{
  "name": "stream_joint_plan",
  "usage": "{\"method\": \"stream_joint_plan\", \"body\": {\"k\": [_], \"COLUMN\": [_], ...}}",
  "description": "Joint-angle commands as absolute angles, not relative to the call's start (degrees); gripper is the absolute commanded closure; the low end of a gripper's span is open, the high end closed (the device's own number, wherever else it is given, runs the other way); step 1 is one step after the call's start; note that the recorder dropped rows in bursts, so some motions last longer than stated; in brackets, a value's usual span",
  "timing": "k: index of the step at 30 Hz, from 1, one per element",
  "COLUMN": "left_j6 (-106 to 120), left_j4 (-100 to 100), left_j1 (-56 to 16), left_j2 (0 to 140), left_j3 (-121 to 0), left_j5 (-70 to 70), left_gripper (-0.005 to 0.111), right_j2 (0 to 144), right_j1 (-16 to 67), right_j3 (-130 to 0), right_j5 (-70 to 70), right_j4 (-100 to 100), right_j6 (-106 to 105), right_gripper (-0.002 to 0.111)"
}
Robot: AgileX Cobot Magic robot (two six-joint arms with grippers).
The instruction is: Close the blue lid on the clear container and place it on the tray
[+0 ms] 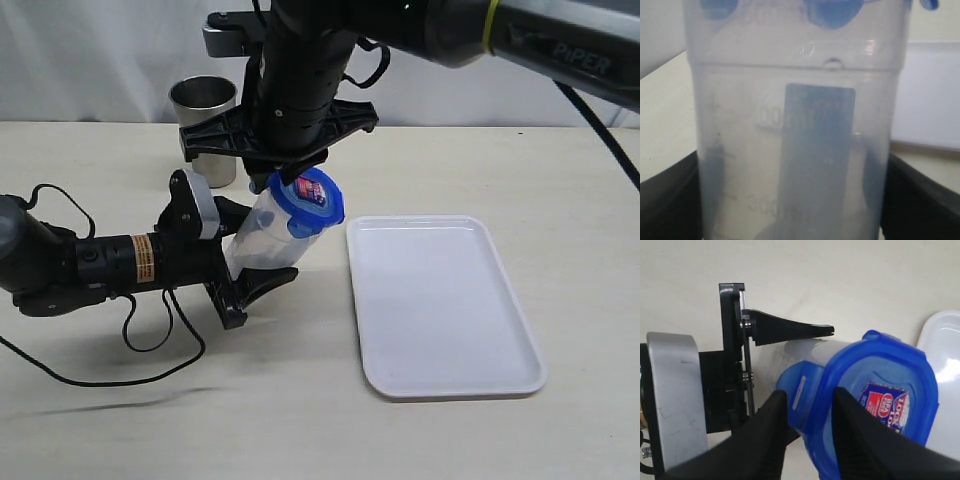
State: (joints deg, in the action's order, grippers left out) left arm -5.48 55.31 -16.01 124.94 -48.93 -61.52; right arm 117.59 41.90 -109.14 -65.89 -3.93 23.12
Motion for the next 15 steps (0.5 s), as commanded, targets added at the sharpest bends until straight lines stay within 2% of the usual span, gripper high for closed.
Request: {"method": "stream_joint_plan", "body": {"k": [1,15], "left_j6": [-5.18,-5.83], "left_j4": [55.81,56.24], "left_j1": [-16.33,-16.33], "left_j2": [124.36,124.36], "left_j3": [-48.84,-48.84], "left_j5": [-64.08,-64.2], "left_gripper": [0.107,0.107], "right_j2": [121.46,124.13], "right_j1": [42.18,45.52], "right_j3": [-107.91,-107.91], "right_j5": [-66.27,-69.24], "right_j4": [0.67,-11.39], "right_j6": [21.46,22.92], "right_gripper": [0.081,0.081]}}
